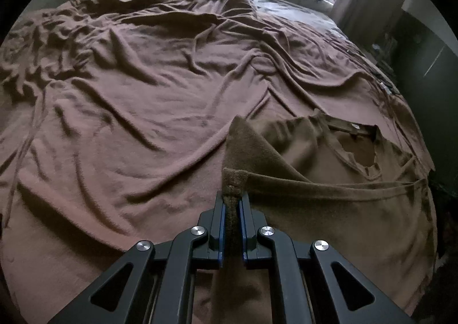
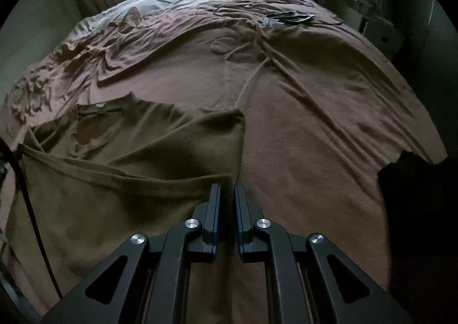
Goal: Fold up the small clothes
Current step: 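Lift the hem and fold it toward the collar with both tools, then open both tools to release the folded shirt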
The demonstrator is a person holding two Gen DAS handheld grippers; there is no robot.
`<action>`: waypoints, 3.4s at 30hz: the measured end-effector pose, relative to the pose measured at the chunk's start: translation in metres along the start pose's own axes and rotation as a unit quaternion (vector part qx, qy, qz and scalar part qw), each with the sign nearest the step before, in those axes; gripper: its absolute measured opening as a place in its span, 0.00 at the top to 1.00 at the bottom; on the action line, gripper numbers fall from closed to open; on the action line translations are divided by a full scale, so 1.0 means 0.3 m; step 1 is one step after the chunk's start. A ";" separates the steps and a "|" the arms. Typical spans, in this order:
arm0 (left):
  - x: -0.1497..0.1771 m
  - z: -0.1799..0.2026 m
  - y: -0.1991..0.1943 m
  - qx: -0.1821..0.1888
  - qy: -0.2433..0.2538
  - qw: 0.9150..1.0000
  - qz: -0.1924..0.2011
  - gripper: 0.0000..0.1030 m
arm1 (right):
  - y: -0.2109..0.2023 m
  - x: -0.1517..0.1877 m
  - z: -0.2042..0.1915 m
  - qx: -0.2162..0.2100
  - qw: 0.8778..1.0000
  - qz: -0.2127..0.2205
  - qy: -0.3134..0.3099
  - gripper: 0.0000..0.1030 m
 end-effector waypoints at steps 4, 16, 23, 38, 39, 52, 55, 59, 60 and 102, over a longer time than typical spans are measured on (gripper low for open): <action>0.004 0.000 -0.006 0.001 0.000 1.000 0.003 0.94 | -0.009 0.007 -0.005 -0.004 1.000 0.003 0.000 0.98; -0.011 0.005 -0.011 0.005 0.006 1.000 0.007 0.96 | -0.009 0.005 0.049 -0.035 0.999 0.018 0.028 1.00; 0.003 -0.007 0.011 0.005 0.006 1.000 -0.001 0.96 | 0.030 0.003 0.058 -0.044 0.998 -0.001 0.045 0.81; -0.004 0.004 -0.017 0.002 0.012 1.000 0.008 0.96 | 0.072 -0.005 0.028 -0.019 1.000 -0.014 0.006 0.97; -0.004 0.004 -0.026 0.002 0.012 1.000 0.010 0.96 | 0.058 -0.008 0.028 -0.018 1.000 -0.010 0.006 0.98; -0.083 0.019 -0.121 -0.004 0.009 0.999 0.048 0.96 | -0.080 -0.034 0.016 -0.006 0.999 0.043 0.010 0.98; -0.132 0.023 -0.113 -0.008 0.010 0.998 0.055 0.96 | -0.084 -0.064 0.019 0.005 0.998 0.055 0.013 0.98; -0.189 0.025 -0.077 -0.013 0.014 0.998 0.056 0.96 | -0.065 -0.111 0.013 0.013 0.998 0.063 0.011 0.98; -0.209 0.025 -0.054 -0.016 0.016 0.998 0.053 0.96 | -0.056 -0.124 0.010 0.014 0.998 0.064 0.009 0.98; -0.332 -0.040 0.388 -0.101 0.036 0.992 -0.059 0.81 | 0.512 -0.367 -0.043 0.095 0.992 -0.055 -0.066 0.91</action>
Point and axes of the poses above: each gripper's, at about its wrist camera, not at the fingertips, and y roughly the way its jaws point, z to its right, x to its underside, the point moved 3 cm from there along y, roughly the way its jaws point, and after that the axes turned 1 degree about -y, right-handed, at the moved point
